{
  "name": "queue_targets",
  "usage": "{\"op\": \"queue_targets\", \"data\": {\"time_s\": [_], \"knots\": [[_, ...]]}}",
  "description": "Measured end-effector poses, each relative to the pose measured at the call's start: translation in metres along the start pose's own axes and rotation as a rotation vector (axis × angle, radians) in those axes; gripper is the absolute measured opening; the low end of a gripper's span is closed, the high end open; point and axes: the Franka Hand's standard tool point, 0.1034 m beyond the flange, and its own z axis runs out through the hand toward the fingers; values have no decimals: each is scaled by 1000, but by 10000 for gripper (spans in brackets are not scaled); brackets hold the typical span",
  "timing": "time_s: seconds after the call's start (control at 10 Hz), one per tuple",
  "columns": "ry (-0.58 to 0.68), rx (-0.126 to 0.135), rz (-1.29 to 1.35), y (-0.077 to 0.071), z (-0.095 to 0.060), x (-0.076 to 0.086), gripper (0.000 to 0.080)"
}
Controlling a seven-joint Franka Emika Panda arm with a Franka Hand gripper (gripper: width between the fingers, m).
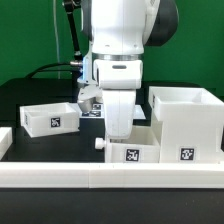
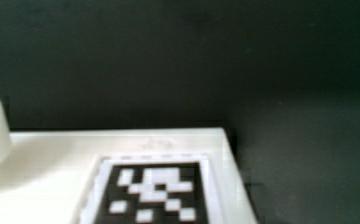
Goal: Assemble drawer
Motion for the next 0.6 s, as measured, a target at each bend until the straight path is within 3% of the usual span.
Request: {"op": "queue_targets", "data": {"time_s": [0.6], "knots": [[0,-4,0,0,-1,0,42]]}}
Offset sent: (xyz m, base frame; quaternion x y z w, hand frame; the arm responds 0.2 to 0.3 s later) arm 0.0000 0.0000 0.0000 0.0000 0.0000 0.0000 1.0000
